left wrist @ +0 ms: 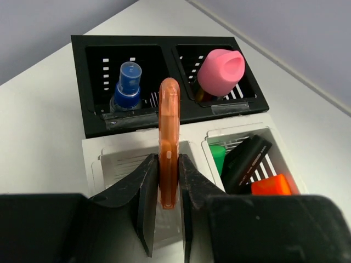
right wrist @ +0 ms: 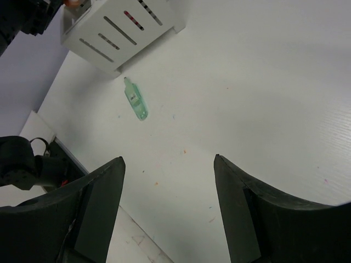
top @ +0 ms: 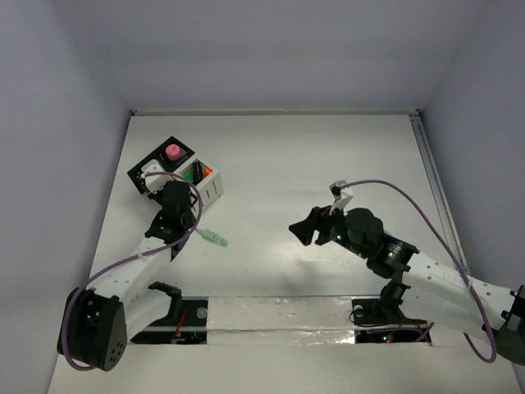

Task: Sort the stationery into containers
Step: Place the pen in the storage box.

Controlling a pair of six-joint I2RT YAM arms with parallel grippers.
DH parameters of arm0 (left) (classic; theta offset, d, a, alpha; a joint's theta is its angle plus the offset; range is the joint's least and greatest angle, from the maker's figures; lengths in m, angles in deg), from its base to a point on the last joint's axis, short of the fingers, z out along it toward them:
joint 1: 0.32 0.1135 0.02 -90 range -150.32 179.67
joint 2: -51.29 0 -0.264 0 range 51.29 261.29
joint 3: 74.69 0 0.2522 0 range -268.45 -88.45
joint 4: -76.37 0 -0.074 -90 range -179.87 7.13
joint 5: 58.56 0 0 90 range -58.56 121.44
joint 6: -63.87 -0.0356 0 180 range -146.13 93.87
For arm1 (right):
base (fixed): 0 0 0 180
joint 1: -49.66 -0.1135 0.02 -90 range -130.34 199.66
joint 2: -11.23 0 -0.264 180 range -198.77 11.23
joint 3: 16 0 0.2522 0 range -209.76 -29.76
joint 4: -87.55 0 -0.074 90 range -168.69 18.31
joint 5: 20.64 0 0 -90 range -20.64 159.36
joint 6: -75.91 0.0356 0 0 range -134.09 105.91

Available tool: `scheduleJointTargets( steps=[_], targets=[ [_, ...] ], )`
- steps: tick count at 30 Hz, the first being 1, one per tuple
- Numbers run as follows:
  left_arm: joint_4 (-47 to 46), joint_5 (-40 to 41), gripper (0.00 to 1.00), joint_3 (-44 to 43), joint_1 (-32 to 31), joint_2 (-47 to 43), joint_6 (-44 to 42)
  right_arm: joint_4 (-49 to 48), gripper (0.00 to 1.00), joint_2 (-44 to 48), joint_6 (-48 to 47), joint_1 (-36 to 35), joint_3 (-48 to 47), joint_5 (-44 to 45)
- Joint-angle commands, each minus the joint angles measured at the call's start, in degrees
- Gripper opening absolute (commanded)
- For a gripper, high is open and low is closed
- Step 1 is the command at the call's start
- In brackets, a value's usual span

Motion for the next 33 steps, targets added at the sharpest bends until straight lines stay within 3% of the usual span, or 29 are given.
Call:
scheduleJointTargets(
  steps=[1,5,8,9,12,17,19,21,25,26,31,33],
  targets=[
    [-5.03,-2.1,0.0,-0.75,0.66,0.59,-0.97,-0.1,0.72,0.86,-1.06,-0.33,0.71,-0.48],
    [-5.12,-1.58,0.02,0.13,0.66,0.69,-0.89,-0.98,0.73,-0.62,-1.33,-0.33,0.62,-0.75],
    [-5.03,-1.49,0.15,0.66,0.66,0.34,-0.8,-2.3,0.74,-1.95,-1.42,-0.33,0.45,-1.62],
    [-5.03,-1.58,0.24,0.83,0.66,0.33,-0.8,-2.91,0.74,-2.99,-1.5,-0.33,0.36,-1.89],
    [-4.85,-1.23,0.32,1.27,0.66,0.07,-0.89,-3.44,0.75,-4.67,-1.59,-0.33,-0.17,-2.33],
    [-4.77,-2.19,0.36,1.63,0.66,-0.54,-0.71,-4.23,0.74,-5.46,-1.77,-0.33,-0.61,-2.15],
    [-4.68,-3.07,0.43,1.28,0.66,-1.07,-0.8,-4.85,0.69,-7.3,-2.73,-0.33,-1.39,-2.42],
    [-4.68,-5.87,0.46,0.93,0.66,-2.65,-0.71,-5.46,0.58,-9.85,-4.92,-0.33,-2.45,-3.91],
    [-4.33,-11.76,0.48,-0.56,0.13,-6.69,1.04,-6.69,0.26,-18.72,-7.65,-0.33,-8.06,-9.52],
    [-4.06,-13.51,0.48,-0.83,-0.92,-8.35,1.4,-6.87,0.12,-20.74,-7.83,-0.33,-9.21,-11.54],
    [-2.48,-18.7,0.44,-2.94,-4.88,-12.4,3.07,-7.92,0.08,-34.89,-10.29,-4.0,-16.68,-13.4],
    [-1.34,-21.78,0.37,-3.29,-5.66,-14.16,3.95,-7.84,0.16,-38.84,-12.3,-5.51,-21.33,-13.4]
  ],
)
